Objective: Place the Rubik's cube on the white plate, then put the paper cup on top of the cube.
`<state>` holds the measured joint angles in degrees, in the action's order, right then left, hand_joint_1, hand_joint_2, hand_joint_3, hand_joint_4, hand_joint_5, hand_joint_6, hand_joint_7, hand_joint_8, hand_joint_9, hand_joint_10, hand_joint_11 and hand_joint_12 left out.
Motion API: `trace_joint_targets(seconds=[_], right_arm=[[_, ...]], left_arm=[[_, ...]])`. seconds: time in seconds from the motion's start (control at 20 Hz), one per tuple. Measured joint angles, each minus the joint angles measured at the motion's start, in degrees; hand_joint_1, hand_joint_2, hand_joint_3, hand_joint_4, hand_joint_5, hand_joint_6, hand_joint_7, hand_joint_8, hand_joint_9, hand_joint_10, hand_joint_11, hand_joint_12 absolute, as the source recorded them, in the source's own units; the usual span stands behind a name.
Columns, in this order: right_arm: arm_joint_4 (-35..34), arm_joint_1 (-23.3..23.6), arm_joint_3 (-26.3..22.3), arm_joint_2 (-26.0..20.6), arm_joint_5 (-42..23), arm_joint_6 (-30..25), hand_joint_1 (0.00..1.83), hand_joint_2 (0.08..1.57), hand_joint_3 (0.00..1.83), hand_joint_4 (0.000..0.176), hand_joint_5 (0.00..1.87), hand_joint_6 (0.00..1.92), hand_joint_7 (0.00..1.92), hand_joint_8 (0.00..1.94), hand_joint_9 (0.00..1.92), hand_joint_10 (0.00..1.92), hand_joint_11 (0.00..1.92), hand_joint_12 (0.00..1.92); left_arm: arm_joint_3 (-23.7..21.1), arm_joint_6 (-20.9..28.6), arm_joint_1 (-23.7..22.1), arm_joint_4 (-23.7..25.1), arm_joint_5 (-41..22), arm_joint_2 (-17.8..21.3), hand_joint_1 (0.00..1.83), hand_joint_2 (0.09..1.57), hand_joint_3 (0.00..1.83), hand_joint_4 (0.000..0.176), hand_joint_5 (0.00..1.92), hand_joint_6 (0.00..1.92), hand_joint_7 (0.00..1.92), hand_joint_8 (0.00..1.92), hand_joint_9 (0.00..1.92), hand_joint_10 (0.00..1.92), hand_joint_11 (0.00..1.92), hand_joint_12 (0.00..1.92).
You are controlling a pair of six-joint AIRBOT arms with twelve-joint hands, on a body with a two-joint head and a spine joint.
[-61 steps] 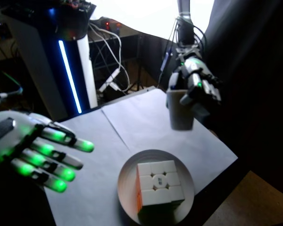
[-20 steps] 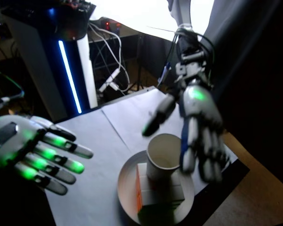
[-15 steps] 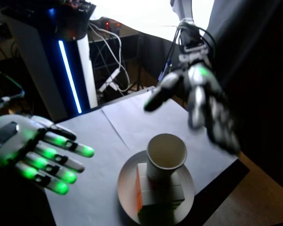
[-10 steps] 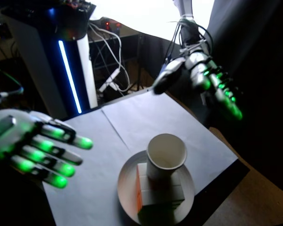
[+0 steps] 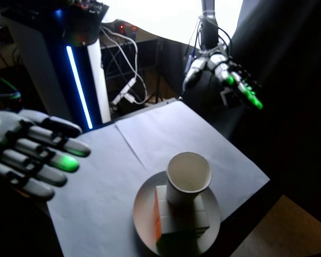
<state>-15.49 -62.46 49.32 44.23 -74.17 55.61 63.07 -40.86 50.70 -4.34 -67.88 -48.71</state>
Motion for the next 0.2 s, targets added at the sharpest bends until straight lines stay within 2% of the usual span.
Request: trace_joint_targets(seconds=[0.05,0.1,0.2], right_arm=[[-0.02,0.0,-0.39,-0.28,-0.15,-0.02,0.29,1.29,0.01,0.03,0.0,0.0,0.0,0.0,0.0,0.0,0.0,0.0],[0.0,0.0,-1.01,-0.68,-0.7,-0.02,0.29,1.29,0.01,0.022,0.0,0.0,0.0,0.0,0.0,0.0,0.0,0.0],[-0.09,0.0,-2.1,-1.16,-2.14,-0.02,0.29,1.29,0.01,0.022,0.0,0.0,0.0,0.0,0.0,0.0,0.0,0.0]], left_arm=[[-0.39,-0.2,1.14,-0.83,-1.16,0.42,0.44,1.22,0.0,0.154,0.0,0.0,0.0,0.0,0.0,0.0,0.0,0.0],[-0.39,-0.35,1.92,-1.66,-2.89,0.52,0.47,1.23,0.0,0.132,0.0,0.0,0.0,0.0,0.0,0.0,0.0,0.0],[-0.63,-0.39,2.56,-1.57,-4.68,0.81,0.47,1.23,0.0,0.132,0.0,0.0,0.0,0.0,0.0,0.0,0.0,0.0]])
